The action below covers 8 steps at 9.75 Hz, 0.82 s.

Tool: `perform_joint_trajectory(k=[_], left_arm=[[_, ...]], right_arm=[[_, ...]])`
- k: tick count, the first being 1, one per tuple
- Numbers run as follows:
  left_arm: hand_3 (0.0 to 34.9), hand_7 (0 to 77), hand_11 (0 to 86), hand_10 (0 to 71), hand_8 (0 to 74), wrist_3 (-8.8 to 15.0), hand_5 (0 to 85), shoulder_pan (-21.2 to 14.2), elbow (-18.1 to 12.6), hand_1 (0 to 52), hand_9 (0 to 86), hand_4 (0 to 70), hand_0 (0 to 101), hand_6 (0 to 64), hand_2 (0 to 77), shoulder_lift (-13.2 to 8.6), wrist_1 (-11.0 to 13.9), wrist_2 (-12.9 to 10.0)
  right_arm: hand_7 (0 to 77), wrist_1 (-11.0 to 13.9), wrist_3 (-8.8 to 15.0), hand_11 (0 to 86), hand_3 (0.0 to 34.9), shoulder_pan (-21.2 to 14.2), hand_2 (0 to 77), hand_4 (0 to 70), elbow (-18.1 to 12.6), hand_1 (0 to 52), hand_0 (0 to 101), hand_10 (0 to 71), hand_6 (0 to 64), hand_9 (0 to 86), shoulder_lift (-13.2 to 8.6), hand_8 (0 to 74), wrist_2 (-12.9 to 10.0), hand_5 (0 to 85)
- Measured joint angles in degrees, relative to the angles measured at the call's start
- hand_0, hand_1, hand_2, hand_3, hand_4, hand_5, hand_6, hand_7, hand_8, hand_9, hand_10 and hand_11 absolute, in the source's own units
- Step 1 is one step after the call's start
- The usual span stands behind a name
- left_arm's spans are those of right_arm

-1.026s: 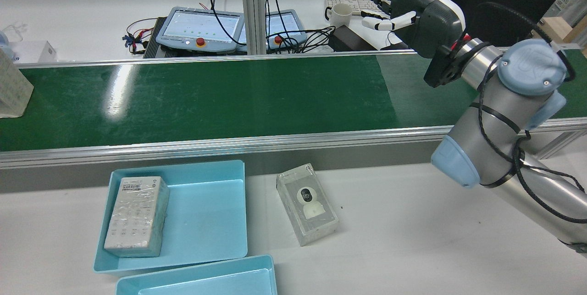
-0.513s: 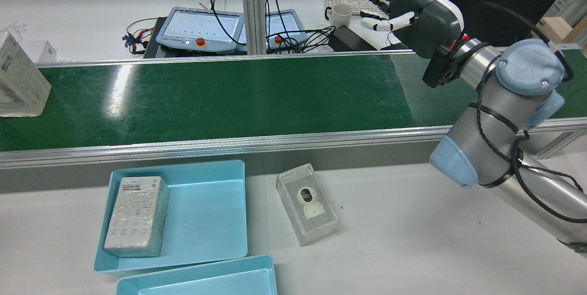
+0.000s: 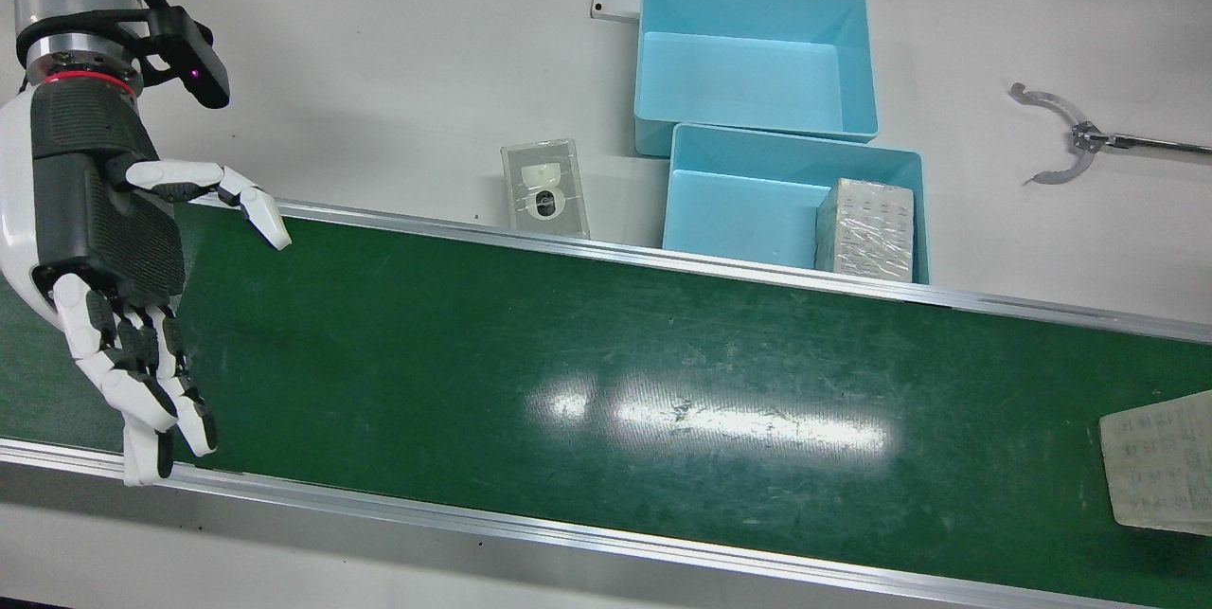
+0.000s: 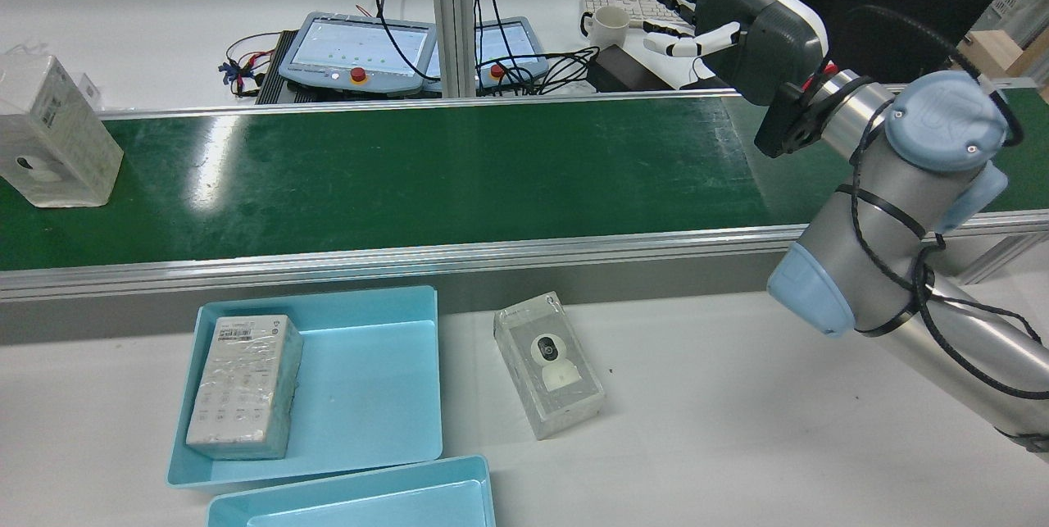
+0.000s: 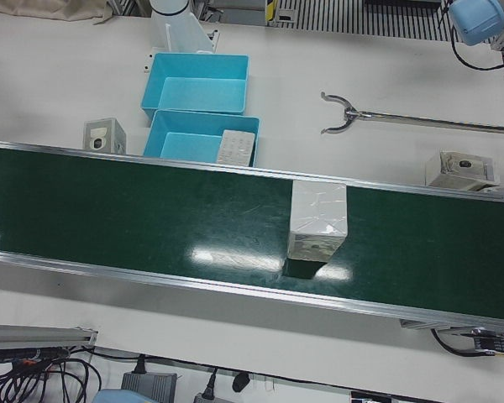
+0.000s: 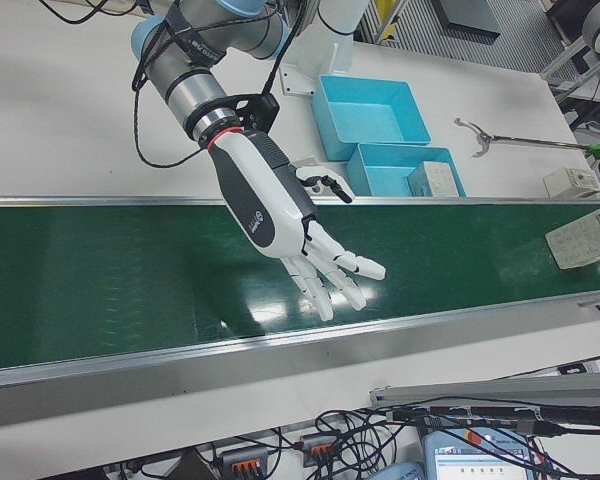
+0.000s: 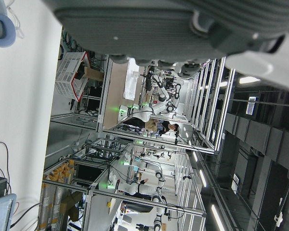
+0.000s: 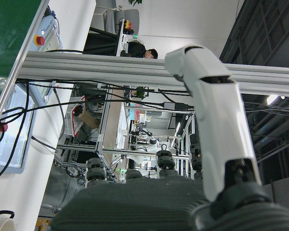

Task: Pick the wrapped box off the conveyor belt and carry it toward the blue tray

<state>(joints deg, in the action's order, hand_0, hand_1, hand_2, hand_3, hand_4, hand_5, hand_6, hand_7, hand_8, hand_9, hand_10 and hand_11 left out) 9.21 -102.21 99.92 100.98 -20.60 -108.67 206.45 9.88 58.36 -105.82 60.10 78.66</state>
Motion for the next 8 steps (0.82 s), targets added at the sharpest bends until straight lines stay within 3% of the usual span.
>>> perform_joint_trajectory(k=[7, 8], left_arm=[[0.0, 0.5, 0.0, 0.5, 0.5, 0.0, 0.5, 0.0, 0.0, 0.0, 0.0, 0.5, 0, 0.0, 1.1, 0.0, 0.0, 0.0], [0.0, 0.5, 0.0, 0.0, 0.5, 0.0, 0.5, 0.0, 0.0, 0.0, 0.0, 0.5, 0, 0.5, 0.5, 0.0, 0.0, 0.0]], right_arm=[[0.5, 0.0, 0.0, 8.7, 16.4, 0.0, 32.7, 8.2, 0.0, 25.1, 52, 4.4, 0.0, 1.1, 0.0, 0.0, -0.1, 15.8], [0.5, 0.0, 0.0, 8.7, 16.4, 0.0, 32.7, 3.8, 0.1, 25.1, 52, 3.8, 0.0, 1.1, 0.0, 0.0, 0.0, 15.8]])
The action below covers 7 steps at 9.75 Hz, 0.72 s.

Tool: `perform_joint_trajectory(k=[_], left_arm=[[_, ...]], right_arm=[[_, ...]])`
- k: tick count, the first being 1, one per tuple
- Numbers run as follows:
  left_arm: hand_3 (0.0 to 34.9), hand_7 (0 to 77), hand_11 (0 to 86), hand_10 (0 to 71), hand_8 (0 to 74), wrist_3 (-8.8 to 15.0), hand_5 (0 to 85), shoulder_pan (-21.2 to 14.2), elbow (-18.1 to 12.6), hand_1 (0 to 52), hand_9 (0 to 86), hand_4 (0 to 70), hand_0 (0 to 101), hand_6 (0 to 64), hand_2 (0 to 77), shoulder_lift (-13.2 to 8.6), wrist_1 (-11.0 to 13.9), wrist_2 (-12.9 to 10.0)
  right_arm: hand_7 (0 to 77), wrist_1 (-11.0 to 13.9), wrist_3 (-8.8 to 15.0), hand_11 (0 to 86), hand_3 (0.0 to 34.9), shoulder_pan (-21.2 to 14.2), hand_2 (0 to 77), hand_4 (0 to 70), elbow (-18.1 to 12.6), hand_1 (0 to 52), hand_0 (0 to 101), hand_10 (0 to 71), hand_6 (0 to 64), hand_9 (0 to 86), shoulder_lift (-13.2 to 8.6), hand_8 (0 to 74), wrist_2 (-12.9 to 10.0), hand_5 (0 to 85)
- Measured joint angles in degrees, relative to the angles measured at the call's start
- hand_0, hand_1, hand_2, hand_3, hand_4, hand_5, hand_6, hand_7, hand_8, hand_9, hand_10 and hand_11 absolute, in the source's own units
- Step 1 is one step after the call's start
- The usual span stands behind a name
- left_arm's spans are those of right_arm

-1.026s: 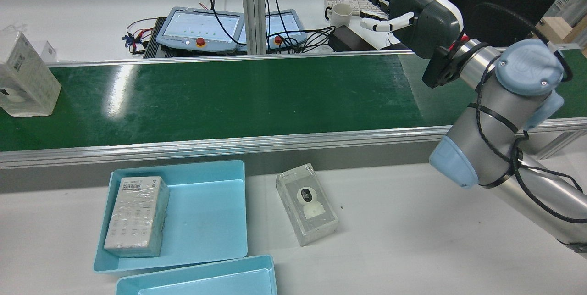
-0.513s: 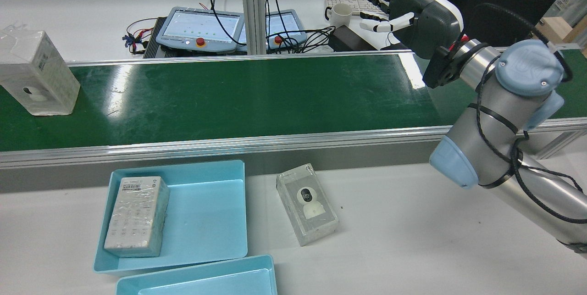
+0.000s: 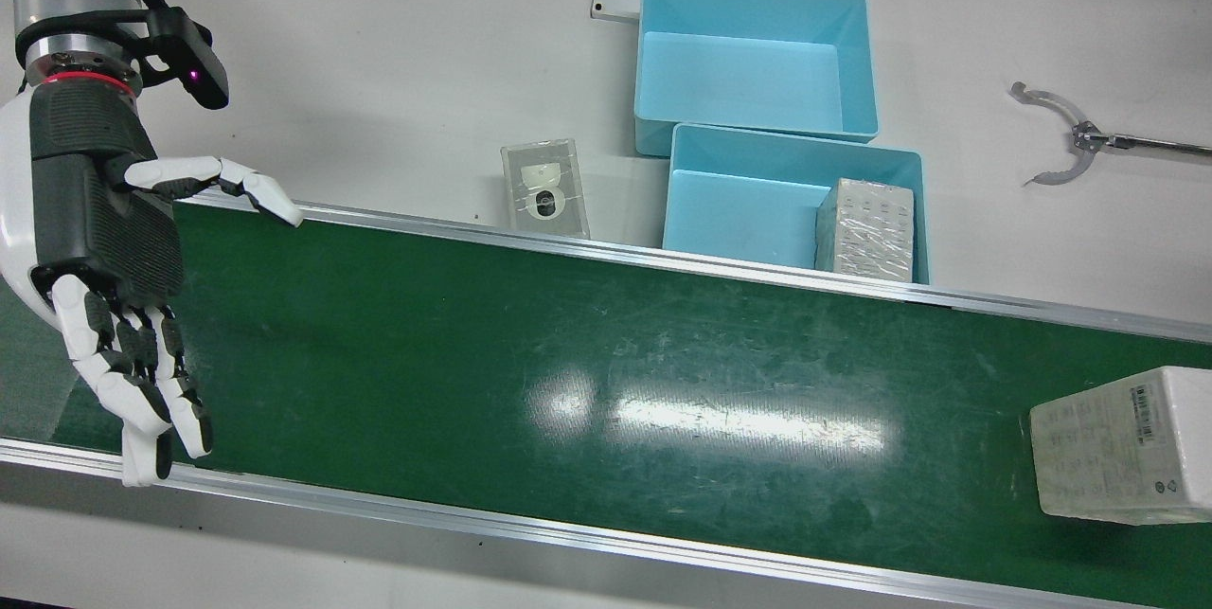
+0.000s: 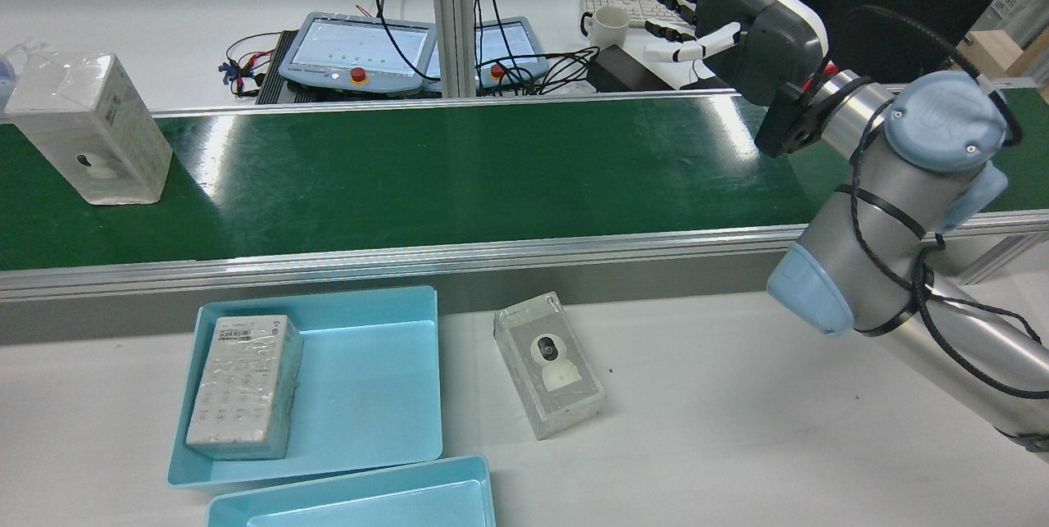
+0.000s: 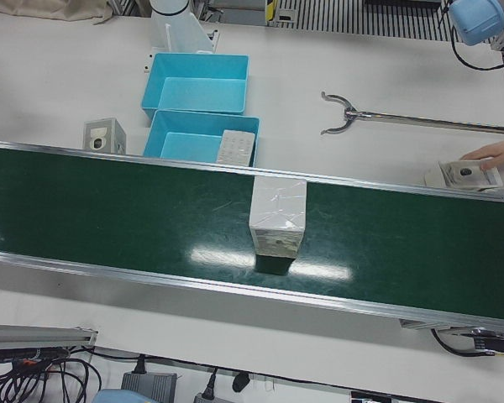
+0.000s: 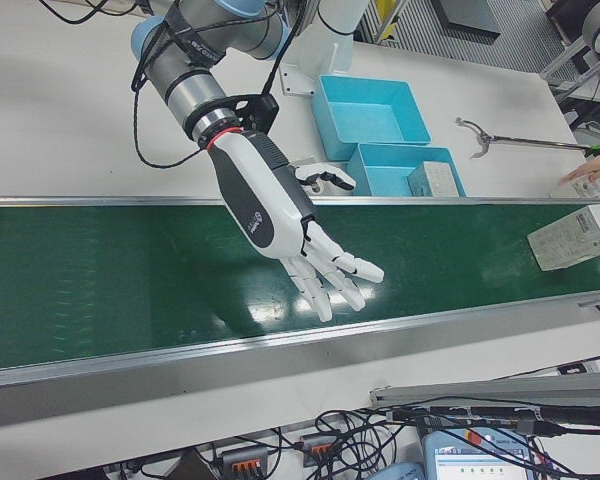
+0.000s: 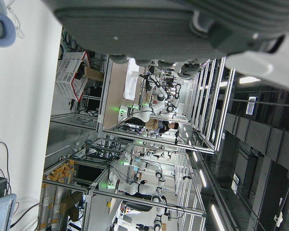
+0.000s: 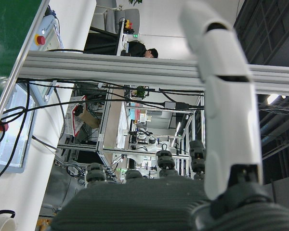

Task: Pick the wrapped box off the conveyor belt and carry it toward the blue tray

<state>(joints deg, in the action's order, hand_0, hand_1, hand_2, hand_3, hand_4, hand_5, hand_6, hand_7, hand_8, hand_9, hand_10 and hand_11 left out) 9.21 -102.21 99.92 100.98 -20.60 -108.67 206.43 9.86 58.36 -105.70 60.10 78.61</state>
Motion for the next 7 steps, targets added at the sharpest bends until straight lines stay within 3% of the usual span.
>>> perform_joint_trajectory(k=[1, 2, 3, 4, 7], left_arm=[[0.0, 0.5, 0.0, 0.0, 0.5, 0.0, 0.5, 0.0, 0.0, 0.0, 0.0, 0.5, 0, 0.5, 0.5, 0.0, 0.0, 0.0], [0.0, 0.5, 0.0, 0.5, 0.5, 0.0, 0.5, 0.0, 0.0, 0.0, 0.0, 0.5, 0, 0.5, 0.5, 0.0, 0.0, 0.0], [0.0, 0.5, 0.0, 0.0, 0.5, 0.0, 0.5, 0.0, 0.0, 0.0, 0.0, 0.5, 0, 0.5, 1.1, 0.0, 0.0, 0.0], [0.0, 0.5, 0.0, 0.0, 0.5, 0.0, 0.5, 0.0, 0.0, 0.0, 0.0, 0.5, 0, 0.5, 1.1, 0.0, 0.0, 0.0], [0.0, 0.5, 0.0, 0.5, 0.5, 0.0, 0.5, 0.0, 0.0, 0.0, 0.0, 0.5, 0, 0.0, 0.5, 0.0, 0.0, 0.0]], right_arm=[[0.5, 0.0, 0.0, 7.1, 17.7, -0.1, 24.0, 6.0, 0.2, 19.6, 52, 4.4, 0.0, 1.1, -0.1, 0.0, 0.0, 15.3], [0.5, 0.0, 0.0, 6.5, 17.7, -0.1, 14.7, 2.2, 0.4, 16.4, 49, 0.5, 0.0, 1.1, -0.2, 0.0, 0.0, 13.1], [0.5, -0.1, 0.0, 5.4, 17.6, -0.2, 14.2, 4.4, 0.5, 10.4, 47, 1.6, 0.0, 1.1, -0.2, 0.0, 0.0, 12.5], [0.5, -0.1, 0.0, 6.5, 15.3, -0.3, 22.4, 5.4, 0.6, 15.3, 47, 3.3, 0.0, 1.1, -0.2, 0.0, 0.0, 14.2], [0.5, -0.1, 0.0, 6.5, 13.3, -0.5, 21.8, 6.0, 1.0, 17.5, 47, 3.3, 0.0, 1.1, -0.6, 0.0, -0.1, 15.3]])
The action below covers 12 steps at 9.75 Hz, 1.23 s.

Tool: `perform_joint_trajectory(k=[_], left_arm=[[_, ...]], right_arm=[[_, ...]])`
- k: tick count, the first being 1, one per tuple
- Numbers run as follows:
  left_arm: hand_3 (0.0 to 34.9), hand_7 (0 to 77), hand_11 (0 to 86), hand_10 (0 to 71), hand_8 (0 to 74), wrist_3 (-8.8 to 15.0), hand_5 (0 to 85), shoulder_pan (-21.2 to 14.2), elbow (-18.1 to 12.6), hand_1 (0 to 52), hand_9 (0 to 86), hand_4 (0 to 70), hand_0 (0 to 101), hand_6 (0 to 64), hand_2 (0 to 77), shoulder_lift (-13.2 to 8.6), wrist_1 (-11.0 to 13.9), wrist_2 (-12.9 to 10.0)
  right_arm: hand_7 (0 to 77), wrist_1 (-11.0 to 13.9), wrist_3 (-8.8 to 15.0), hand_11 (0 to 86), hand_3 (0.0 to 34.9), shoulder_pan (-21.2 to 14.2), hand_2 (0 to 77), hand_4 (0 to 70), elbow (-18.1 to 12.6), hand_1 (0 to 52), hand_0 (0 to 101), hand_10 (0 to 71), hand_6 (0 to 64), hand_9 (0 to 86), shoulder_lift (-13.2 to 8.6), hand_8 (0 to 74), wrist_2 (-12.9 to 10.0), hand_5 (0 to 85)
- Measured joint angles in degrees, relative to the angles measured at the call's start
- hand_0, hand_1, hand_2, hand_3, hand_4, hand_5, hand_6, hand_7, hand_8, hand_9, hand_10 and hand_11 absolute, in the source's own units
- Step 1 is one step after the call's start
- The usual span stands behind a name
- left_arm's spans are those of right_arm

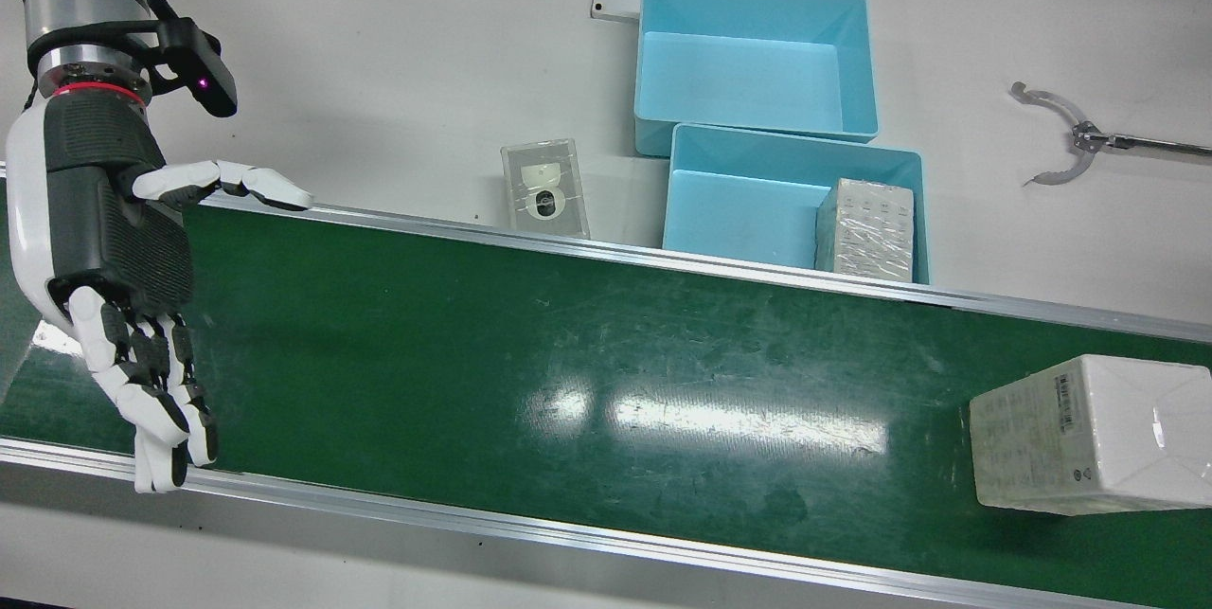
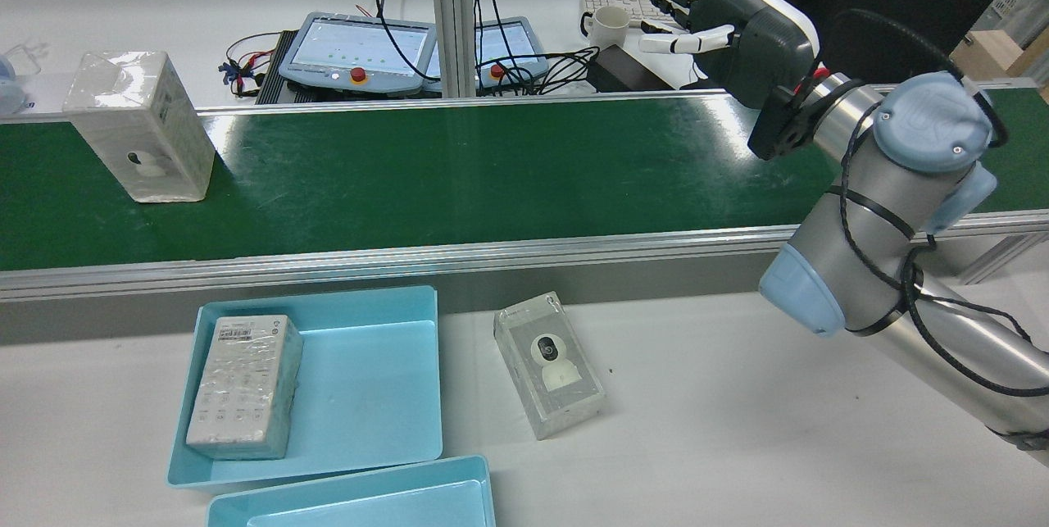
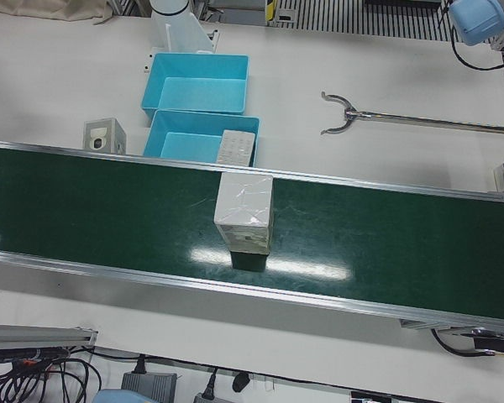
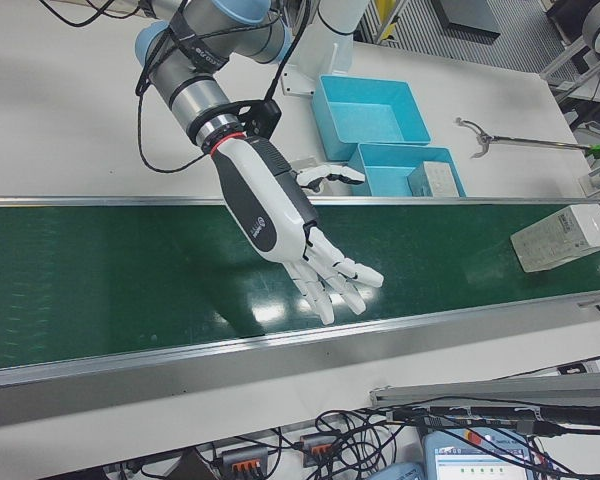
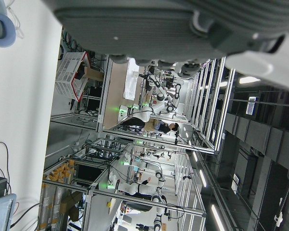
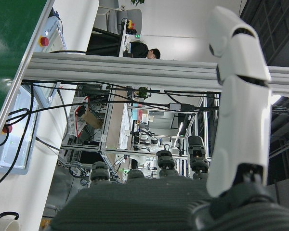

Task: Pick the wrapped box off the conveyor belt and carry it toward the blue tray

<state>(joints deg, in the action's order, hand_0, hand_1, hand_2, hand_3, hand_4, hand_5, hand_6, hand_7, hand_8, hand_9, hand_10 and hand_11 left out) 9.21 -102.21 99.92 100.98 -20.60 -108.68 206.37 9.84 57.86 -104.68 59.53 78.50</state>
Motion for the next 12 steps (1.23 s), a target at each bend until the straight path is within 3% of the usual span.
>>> perform_joint_trajectory(k=[8, 12], left_arm=[[0.0, 0.5, 0.0, 0.5, 0.5, 0.0, 0.5, 0.0, 0.0, 0.0, 0.0, 0.5, 0, 0.5, 0.5, 0.0, 0.0, 0.0], [0.0, 0.5, 0.0, 0.0, 0.5, 0.0, 0.5, 0.0, 0.0, 0.0, 0.0, 0.5, 0, 0.5, 0.5, 0.0, 0.0, 0.0]], right_arm=[[0.5, -0.2, 0.0, 6.5, 13.2, -1.6, 25.1, 6.5, 1.5, 18.0, 47, 3.3, 0.0, 1.1, -1.3, 0.0, -0.4, 15.8], [0.5, -2.6, -0.1, 6.5, 12.7, -2.2, 26.2, 5.4, 3.2, 18.0, 47, 3.3, 0.0, 1.1, -1.5, 0.0, -0.4, 15.8]])
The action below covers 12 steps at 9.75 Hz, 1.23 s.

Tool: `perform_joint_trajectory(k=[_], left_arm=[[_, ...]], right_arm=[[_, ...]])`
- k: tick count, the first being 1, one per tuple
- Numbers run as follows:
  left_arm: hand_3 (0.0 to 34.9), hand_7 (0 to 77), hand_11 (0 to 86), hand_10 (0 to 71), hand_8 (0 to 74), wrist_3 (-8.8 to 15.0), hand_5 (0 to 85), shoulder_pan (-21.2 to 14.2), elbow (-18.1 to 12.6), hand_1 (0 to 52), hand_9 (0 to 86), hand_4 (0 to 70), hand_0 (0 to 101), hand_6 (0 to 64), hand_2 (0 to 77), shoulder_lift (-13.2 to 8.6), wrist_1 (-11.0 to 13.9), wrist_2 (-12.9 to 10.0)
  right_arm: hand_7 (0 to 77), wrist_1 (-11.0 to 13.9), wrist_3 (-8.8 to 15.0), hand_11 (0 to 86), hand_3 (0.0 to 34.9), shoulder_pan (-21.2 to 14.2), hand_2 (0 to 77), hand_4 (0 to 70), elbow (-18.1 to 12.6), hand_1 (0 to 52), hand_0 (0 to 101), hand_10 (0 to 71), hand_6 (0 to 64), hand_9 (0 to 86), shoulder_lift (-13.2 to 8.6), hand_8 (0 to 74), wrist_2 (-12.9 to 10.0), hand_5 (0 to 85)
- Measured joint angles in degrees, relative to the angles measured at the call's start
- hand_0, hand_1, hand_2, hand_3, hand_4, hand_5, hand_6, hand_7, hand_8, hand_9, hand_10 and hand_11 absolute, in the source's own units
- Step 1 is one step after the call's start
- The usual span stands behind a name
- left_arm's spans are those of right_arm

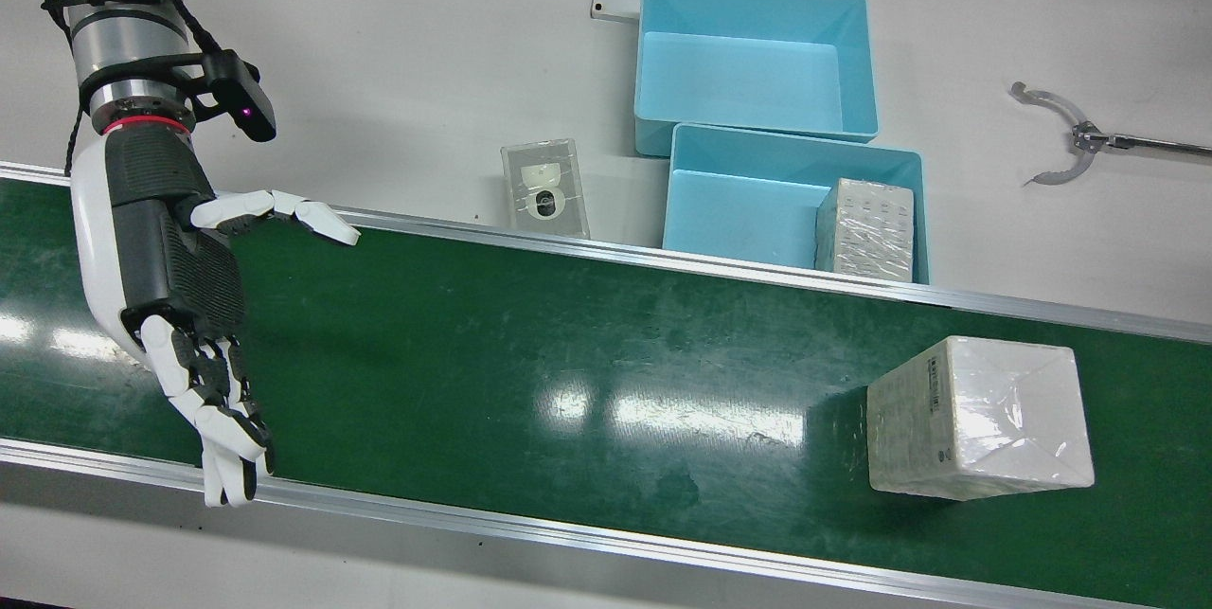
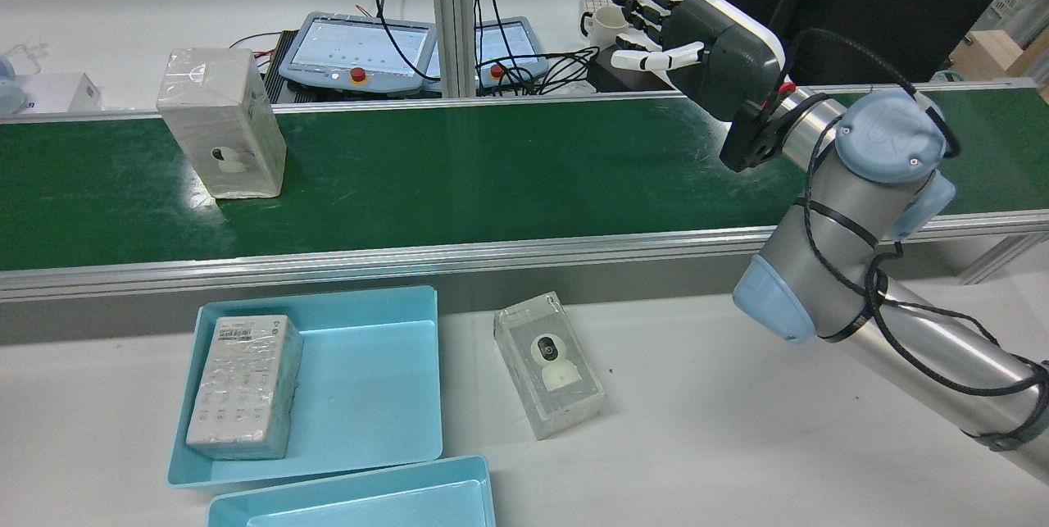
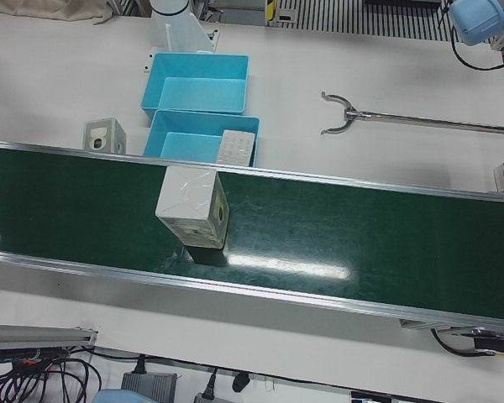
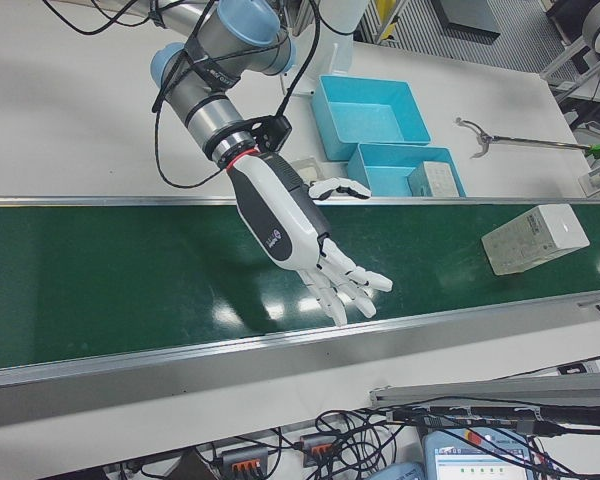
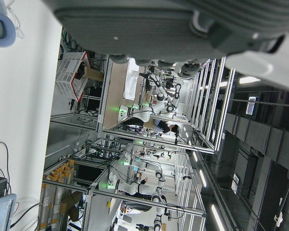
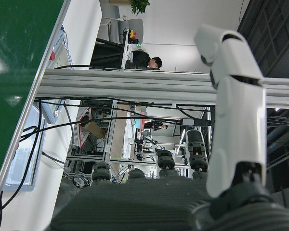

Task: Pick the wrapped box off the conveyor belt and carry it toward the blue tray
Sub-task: 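Lower the open right hand toward the belt ahead of the box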

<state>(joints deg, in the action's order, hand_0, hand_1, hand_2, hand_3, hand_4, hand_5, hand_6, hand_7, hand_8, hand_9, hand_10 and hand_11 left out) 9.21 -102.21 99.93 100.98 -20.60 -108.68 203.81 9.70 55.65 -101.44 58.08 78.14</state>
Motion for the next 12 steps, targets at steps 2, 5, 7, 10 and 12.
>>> perform_joint_trajectory(k=[2, 5, 7, 10, 12], left_arm=[[0.0, 0.5, 0.0, 0.5, 0.5, 0.0, 0.5, 0.0, 0.0, 0.0, 0.5, 0.5, 0, 0.5, 1.1, 0.0, 0.0, 0.0], [0.0, 0.5, 0.0, 0.5, 0.5, 0.0, 0.5, 0.0, 0.0, 0.0, 0.0, 0.5, 0, 0.5, 1.1, 0.0, 0.0, 0.0], [0.0, 0.5, 0.0, 0.5, 0.5, 0.0, 0.5, 0.0, 0.0, 0.0, 0.5, 0.5, 0, 0.0, 0.5, 0.0, 0.0, 0.0], [0.0, 0.5, 0.0, 0.5, 0.0, 0.0, 0.5, 0.0, 0.0, 0.0, 0.5, 0.5, 0, 0.5, 1.1, 0.0, 0.0, 0.0], [0.0, 0.5, 0.0, 0.5, 0.5, 0.0, 0.5, 0.0, 0.0, 0.0, 0.0, 0.5, 0, 0.5, 1.1, 0.0, 0.0, 0.0]], right_arm=[[0.5, -0.4, 0.0, 6.5, 12.5, -0.1, 26.7, 6.5, 0.2, 18.0, 47, 3.3, 0.0, 1.1, -0.2, 0.0, 0.0, 15.8], [0.5, -0.4, 0.0, 6.5, 11.7, -0.3, 28.4, 6.5, 0.3, 20.2, 48, 3.3, 0.0, 1.1, -0.6, 0.0, 0.0, 16.9], [0.5, -0.4, 0.0, 6.5, 12.1, -0.5, 28.9, 7.6, 0.3, 20.2, 49, 3.3, 0.0, 1.1, -0.7, 0.0, 0.0, 16.9], [0.5, -0.5, -0.1, 6.5, 10.7, -0.8, 28.9, 7.6, 0.2, 21.3, 49, 3.3, 0.0, 1.1, -0.7, 0.0, 0.0, 18.5], [0.5, -0.5, -0.2, 6.5, 10.8, -0.9, 28.9, 7.6, 0.2, 21.3, 49, 3.3, 0.0, 1.1, -0.7, 0.0, 0.0, 18.5]])
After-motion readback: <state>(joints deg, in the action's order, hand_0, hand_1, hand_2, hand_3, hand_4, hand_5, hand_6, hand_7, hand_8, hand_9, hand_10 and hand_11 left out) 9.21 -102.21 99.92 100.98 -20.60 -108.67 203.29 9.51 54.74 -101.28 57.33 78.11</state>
